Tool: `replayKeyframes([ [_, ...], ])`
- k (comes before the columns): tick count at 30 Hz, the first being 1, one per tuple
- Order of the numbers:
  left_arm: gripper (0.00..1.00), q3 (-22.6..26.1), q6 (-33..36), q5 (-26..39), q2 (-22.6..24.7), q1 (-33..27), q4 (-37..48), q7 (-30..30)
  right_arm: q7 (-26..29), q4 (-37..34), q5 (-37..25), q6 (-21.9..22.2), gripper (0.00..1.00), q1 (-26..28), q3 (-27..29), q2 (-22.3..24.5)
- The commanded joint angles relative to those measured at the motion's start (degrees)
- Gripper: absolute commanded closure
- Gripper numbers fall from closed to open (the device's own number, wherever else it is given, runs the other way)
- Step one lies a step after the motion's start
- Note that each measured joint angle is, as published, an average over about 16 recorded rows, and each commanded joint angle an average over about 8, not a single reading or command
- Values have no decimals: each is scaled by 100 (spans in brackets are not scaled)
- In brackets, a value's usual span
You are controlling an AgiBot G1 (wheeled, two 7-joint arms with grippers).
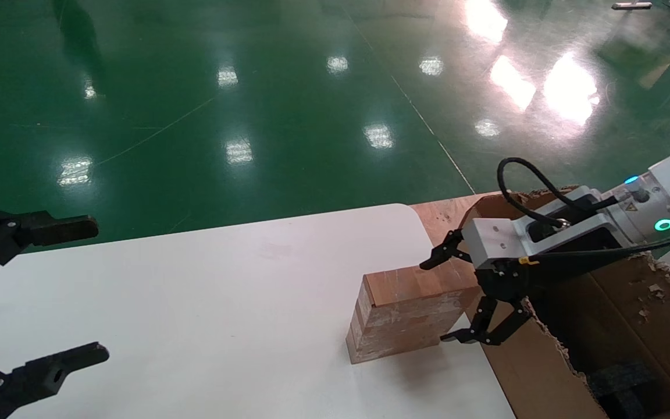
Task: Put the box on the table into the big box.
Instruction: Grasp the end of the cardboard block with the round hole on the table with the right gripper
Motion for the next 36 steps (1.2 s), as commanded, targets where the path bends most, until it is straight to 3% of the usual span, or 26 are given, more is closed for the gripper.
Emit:
replayKeyframes([
  [1, 0, 0, 0, 0, 0, 0, 0, 0, -103, -142, 26, 1, 0, 39, -98, -95],
  [16, 0, 1, 0, -1, 0, 0, 0, 1, -644, -811, 380, -5, 0, 186, -766, -466],
  [36, 0, 2, -1, -2, -1, -1, 0, 1, -1091, -1199, 933, 9, 0, 423, -1474, -773],
])
